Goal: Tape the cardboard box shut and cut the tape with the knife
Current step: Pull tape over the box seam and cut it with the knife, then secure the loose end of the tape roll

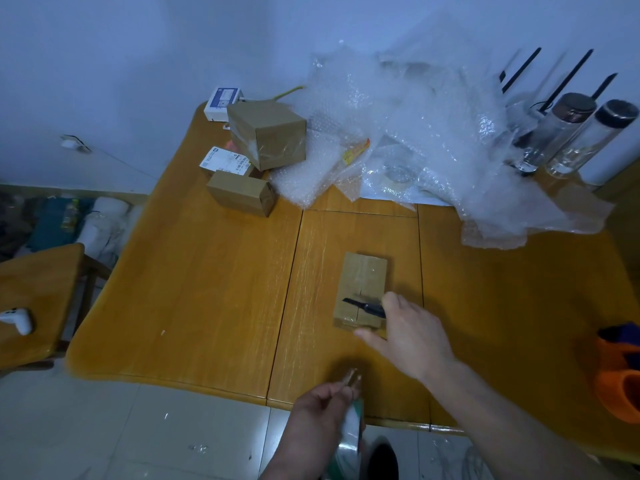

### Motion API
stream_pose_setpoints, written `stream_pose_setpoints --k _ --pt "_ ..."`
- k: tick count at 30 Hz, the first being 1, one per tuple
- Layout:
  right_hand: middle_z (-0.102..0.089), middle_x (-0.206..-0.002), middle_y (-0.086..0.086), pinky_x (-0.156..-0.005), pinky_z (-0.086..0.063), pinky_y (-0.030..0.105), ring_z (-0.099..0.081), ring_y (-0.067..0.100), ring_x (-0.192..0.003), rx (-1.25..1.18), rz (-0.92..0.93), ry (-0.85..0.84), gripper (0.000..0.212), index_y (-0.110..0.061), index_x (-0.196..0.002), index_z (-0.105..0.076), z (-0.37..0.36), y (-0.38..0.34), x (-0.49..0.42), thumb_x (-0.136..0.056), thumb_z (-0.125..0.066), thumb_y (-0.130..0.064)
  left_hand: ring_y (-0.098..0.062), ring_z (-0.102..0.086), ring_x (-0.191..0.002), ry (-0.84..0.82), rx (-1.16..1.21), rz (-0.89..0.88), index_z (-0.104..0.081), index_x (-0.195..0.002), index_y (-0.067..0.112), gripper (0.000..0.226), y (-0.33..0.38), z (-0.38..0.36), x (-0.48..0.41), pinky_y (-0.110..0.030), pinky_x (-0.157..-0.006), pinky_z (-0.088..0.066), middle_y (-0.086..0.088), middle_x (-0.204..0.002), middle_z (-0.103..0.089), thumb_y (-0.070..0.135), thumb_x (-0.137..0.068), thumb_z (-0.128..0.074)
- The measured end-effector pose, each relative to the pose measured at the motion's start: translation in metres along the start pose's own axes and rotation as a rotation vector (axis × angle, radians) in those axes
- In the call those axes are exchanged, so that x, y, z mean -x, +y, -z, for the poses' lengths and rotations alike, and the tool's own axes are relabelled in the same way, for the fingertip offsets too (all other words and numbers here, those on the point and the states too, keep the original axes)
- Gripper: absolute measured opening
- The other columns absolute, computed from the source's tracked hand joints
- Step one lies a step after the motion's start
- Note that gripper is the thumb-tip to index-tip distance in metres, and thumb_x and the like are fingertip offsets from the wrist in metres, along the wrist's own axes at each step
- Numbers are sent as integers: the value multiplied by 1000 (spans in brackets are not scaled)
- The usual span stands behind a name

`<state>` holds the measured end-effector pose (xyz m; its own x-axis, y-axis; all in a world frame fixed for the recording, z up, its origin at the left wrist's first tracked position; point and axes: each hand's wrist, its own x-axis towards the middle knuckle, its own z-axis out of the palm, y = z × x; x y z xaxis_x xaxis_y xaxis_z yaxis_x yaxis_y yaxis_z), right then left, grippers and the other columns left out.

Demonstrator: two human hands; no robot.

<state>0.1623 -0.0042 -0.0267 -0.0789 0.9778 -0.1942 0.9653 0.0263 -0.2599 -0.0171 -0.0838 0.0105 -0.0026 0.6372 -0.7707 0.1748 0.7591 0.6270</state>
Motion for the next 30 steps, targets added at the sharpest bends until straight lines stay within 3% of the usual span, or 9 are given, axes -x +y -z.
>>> stream_pose_setpoints --k 2,6,8,12,14,17,19,25,30 --pt "-61 -77 -4 -47 -51 26 -57 9 -56 -221 -124 -18 32 -27 -103 -45 6 19 15 -94 -50 -58 -8 -65 -61 -12 23 -27 -79 -82 14 22 7 0 6 -9 -44 -50 -5 -78 -74 18 -97 -64" --pt "-59 -66 2 -50 -53 46 -52 15 -49 -373 -393 3 13 -19 -115 -42 -9 80 56 -105 -41 -26 -16 -67 -59 -17 70 -89 -78 -82 8 20 20 -3 18 -18 -46 -53 -9 -68 -72 16 -95 -65" --pt "-58 -76 3 -54 -54 44 -57 17 -56 -350 -516 8 9 -16 -110 -46 -21 101 70 -104 -43 -23 -20 -68 -54 -30 123 -97 -78 -83 5 20 26 -5 21 -25 -48 -57 -18 -67 -72 15 -95 -65" --pt "-51 -103 5 -64 -55 39 -58 15 -71 -366 -659 17 10 -16 -108 -52 -47 118 81 -103 -46 -22 -34 -66 -72 -7 106 -170 -81 -83 17 18 37 -11 28 -47 -77 -59 -28 -84 -74 27 -92 -69" --pt "-54 -98 5 -57 -49 34 -58 18 -70 -436 -690 41 12 -16 -112 -51 -52 119 82 -104 -45 -23 -32 -66 -72 -41 173 -188 -80 -84 13 18 47 -15 34 -61 -83 -57 -34 -86 -73 24 -93 -69" --pt "-62 -80 11 -47 -40 31 -58 24 -59 -527 -721 51 8 -18 -110 -47 -53 122 80 -104 -47 -24 -34 -67 -66 -78 269 -218 -80 -80 10 18 63 -20 44 -70 -80 -54 -29 -73 -75 20 -91 -69" --pt "-60 -85 11 -50 -42 32 -58 23 -65 -502 -744 74 11 -13 -109 -52 -55 127 79 -102 -51 -21 -36 -67 -66 -112 307 -246 -80 -78 11 18 73 -23 52 -68 -77 -55 -28 -72 -74 25 -84 -71" --pt "-57 -113 16 -56 -40 22 -55 16 -71 -320 -692 101 28 -5 -123 -56 -67 126 85 -96 -61 -13 -35 -69 -58 -159 380 -304 -80 -76 12 18 90 -23 71 -42 -59 -61 -28 -71 -74 27 -76 -70" --pt "-67 -108 15 -75 -60 39 -66 28 -89 -229 -674 136 35 -6 -122 -54 -76 125 87 -90 -67 -13 -33 -69 -52 -176 412 -336 -80 -76 9 18 99 -24 84 -34 -49 -59 -29 -69 -73 22 -79 -68"
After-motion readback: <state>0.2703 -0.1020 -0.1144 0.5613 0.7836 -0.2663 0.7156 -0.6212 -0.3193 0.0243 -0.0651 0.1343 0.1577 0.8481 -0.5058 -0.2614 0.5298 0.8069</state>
